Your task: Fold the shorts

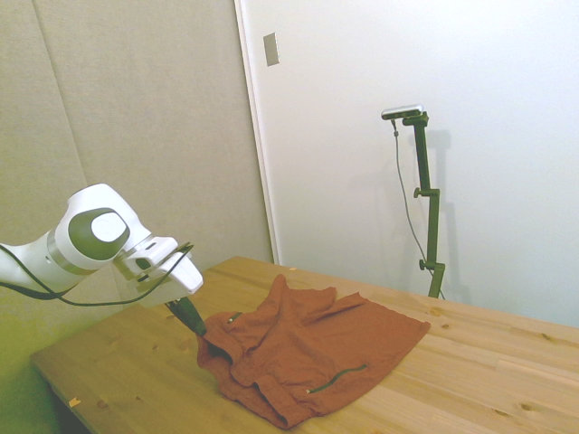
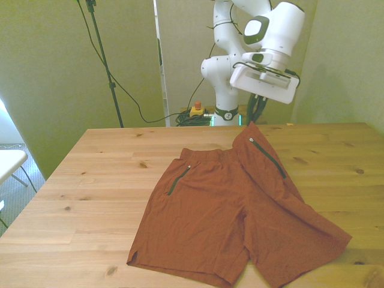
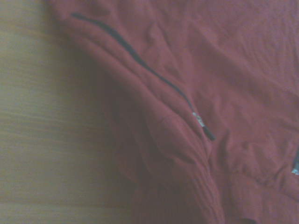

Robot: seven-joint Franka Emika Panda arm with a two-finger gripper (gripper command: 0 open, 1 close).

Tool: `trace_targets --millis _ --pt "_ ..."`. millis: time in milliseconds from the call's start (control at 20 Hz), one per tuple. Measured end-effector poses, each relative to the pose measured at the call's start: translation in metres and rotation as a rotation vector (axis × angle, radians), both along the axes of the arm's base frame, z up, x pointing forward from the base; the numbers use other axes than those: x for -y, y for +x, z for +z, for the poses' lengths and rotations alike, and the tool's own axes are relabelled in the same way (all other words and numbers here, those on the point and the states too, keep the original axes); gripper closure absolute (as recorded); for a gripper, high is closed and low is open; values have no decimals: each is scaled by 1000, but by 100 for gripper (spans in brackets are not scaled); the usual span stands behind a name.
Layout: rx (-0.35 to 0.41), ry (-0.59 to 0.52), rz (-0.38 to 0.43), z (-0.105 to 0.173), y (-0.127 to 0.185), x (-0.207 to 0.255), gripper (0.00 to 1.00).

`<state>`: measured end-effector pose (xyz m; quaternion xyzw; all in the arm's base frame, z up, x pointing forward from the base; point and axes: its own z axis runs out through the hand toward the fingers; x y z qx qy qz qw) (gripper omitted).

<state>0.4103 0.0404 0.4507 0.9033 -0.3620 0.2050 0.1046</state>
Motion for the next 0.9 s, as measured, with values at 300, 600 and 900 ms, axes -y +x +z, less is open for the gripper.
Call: trace_targets --millis 300,600,900 --pt "65 76 -113 20 1 89 100" --pt "29 107 -210 -27 4 172 100" --pt "-10 139 -272 -51 -8 205 0"
